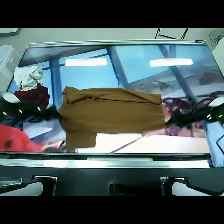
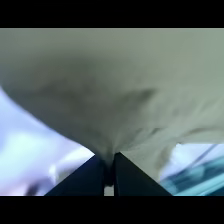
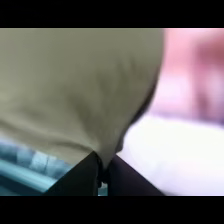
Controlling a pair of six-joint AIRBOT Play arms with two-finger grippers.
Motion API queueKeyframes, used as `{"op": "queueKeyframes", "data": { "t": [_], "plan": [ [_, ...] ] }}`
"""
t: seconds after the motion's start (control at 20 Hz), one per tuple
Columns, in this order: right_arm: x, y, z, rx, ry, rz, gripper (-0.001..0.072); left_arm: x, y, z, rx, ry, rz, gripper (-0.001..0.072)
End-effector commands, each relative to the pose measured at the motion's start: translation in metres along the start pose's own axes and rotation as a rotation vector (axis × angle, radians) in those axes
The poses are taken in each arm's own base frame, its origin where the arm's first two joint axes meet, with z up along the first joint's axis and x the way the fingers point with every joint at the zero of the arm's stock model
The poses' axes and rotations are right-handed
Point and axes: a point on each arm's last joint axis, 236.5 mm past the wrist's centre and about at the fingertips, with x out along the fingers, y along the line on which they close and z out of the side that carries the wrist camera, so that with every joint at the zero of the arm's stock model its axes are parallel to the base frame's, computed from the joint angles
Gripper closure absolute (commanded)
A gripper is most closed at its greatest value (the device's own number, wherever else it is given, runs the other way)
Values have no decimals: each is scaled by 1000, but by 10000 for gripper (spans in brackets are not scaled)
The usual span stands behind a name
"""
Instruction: Fold the clothes and pants, and hang the long-sleeved shirts on hangers.
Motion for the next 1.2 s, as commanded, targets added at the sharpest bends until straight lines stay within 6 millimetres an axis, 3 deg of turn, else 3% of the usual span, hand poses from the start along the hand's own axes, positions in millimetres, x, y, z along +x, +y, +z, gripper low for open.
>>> {"op": "queueKeyframes", "data": {
  "t": [0.0,0.05,0.1,0.15,0.2,0.25,0.4,0.5,0.6,0.75,0.85,0.9,0.95,1.0,1.15],
  "plan": [
    [-148,91,72,-282,-479,-56,670,-153,-116,89,276,-479,-49,683],
    [-210,124,83,-376,-669,-107,669,-219,-161,99,385,-660,-45,682],
    [-281,161,82,-470,-887,-169,669,-288,-207,93,496,-842,-41,682],
    [-341,194,66,-549,-1072,-215,669,-345,-246,74,591,-991,-41,682],
    [-389,223,39,-610,-1221,-251,669,-383,-274,49,661,-1086,-43,682],
    [-417,241,11,-649,-1315,-281,669,-411,-295,21,713,-1161,-46,682],
    [-463,272,-60,-685,-1498,-308,669,-466,-327,-42,770,-1370,-70,682],
    [-479,280,-88,-696,-1574,-328,669,-496,-341,-71,790,-1493,-91,683],
    [-489,281,-103,-698,-1617,-362,670,-513,-348,-86,801,-1563,-102,683],
    [-494,279,-108,-612,-1645,-302,670,-499,-335,-79,742,-1492,-76,683],
    [-479,265,-92,-571,-1566,-310,671,-479,-316,-61,707,-1407,-9,684],
    [-460,249,-75,-529,-1469,-326,671,-461,-298,-43,673,-1333,40,684],
    [-431,227,-54,-465,-1331,-327,671,-438,-278,-24,618,-1240,72,684],
    [-389,198,-32,-390,-1135,-330,671,-406,-257,-2,572,-1124,86,683],
    [-255,111,21,-218,-585,-333,673,-270,-174,60,398,-720,93,682]
  ]
}}
